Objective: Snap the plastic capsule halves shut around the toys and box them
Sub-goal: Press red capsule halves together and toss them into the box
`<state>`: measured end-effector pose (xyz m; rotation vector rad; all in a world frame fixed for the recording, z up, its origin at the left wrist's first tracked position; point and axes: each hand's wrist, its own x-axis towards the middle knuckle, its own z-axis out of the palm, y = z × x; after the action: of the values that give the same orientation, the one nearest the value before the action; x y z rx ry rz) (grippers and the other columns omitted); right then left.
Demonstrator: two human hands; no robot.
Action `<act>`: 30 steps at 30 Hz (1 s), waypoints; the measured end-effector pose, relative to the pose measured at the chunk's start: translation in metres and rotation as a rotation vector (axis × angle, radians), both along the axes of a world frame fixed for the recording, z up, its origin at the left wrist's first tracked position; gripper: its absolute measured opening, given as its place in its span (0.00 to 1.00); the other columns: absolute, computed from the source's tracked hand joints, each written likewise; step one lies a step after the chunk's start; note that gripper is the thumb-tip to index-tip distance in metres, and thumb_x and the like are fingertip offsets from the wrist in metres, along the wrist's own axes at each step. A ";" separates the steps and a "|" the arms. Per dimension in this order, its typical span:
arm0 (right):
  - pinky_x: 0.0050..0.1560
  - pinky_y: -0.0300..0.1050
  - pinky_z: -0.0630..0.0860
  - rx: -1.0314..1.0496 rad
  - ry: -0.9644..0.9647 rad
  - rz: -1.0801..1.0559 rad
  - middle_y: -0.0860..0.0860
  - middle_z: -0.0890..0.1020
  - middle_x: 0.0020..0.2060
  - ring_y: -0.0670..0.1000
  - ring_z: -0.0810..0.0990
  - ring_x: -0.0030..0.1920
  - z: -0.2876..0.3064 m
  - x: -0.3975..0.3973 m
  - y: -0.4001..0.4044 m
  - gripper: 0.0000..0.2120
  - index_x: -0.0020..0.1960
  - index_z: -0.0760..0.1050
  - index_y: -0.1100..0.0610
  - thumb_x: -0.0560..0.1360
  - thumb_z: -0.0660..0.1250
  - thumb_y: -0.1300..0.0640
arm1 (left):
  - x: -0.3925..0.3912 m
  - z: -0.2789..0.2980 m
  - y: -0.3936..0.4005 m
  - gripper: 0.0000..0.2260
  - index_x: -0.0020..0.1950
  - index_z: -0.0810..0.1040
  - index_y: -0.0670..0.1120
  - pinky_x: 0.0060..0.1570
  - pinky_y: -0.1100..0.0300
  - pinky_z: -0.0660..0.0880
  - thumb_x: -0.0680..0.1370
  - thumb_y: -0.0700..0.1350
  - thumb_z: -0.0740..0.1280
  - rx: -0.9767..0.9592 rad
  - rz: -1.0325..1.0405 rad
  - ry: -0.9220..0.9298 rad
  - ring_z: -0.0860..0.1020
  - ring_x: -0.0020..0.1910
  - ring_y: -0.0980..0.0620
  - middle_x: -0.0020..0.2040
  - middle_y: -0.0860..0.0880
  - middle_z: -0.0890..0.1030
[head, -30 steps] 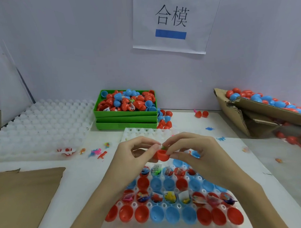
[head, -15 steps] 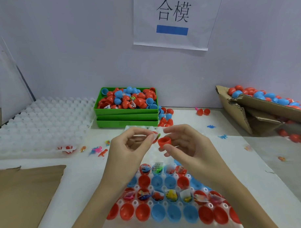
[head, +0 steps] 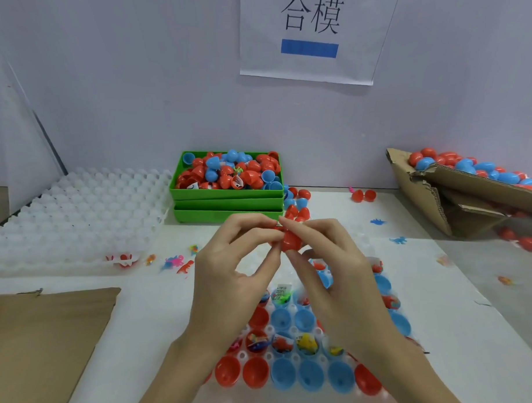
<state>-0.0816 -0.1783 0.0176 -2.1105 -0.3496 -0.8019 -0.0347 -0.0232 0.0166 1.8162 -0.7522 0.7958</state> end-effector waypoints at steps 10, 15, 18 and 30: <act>0.55 0.38 0.81 0.402 0.088 0.138 0.44 0.86 0.53 0.50 0.85 0.56 0.006 -0.002 0.001 0.13 0.61 0.81 0.52 0.77 0.73 0.57 | 0.000 0.004 0.000 0.11 0.61 0.83 0.50 0.59 0.65 0.79 0.78 0.44 0.75 -0.222 -0.185 0.349 0.84 0.59 0.55 0.56 0.58 0.86; 0.53 0.36 0.81 0.420 0.117 0.142 0.44 0.86 0.51 0.49 0.85 0.55 0.004 -0.004 0.006 0.11 0.60 0.81 0.52 0.78 0.74 0.59 | 0.001 0.000 -0.002 0.07 0.58 0.84 0.47 0.53 0.64 0.81 0.81 0.38 0.71 -0.237 -0.240 0.486 0.85 0.54 0.55 0.51 0.55 0.87; 0.54 0.38 0.81 0.437 0.118 0.140 0.46 0.86 0.53 0.51 0.85 0.56 0.000 -0.003 0.008 0.11 0.60 0.81 0.52 0.78 0.74 0.59 | 0.000 0.004 -0.002 0.08 0.55 0.85 0.48 0.49 0.67 0.80 0.79 0.37 0.74 -0.291 -0.245 0.490 0.85 0.51 0.55 0.49 0.55 0.87; 0.52 0.36 0.82 0.498 0.059 0.129 0.46 0.87 0.51 0.51 0.87 0.53 0.006 -0.003 0.000 0.11 0.62 0.81 0.56 0.79 0.71 0.60 | 0.000 0.005 0.001 0.19 0.68 0.82 0.45 0.60 0.58 0.81 0.78 0.39 0.73 -0.239 -0.432 0.414 0.83 0.62 0.44 0.61 0.49 0.83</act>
<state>-0.0842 -0.1786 0.0238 -1.6252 -0.2235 -0.6675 -0.0350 -0.0219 0.0217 1.4624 -0.7046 0.2039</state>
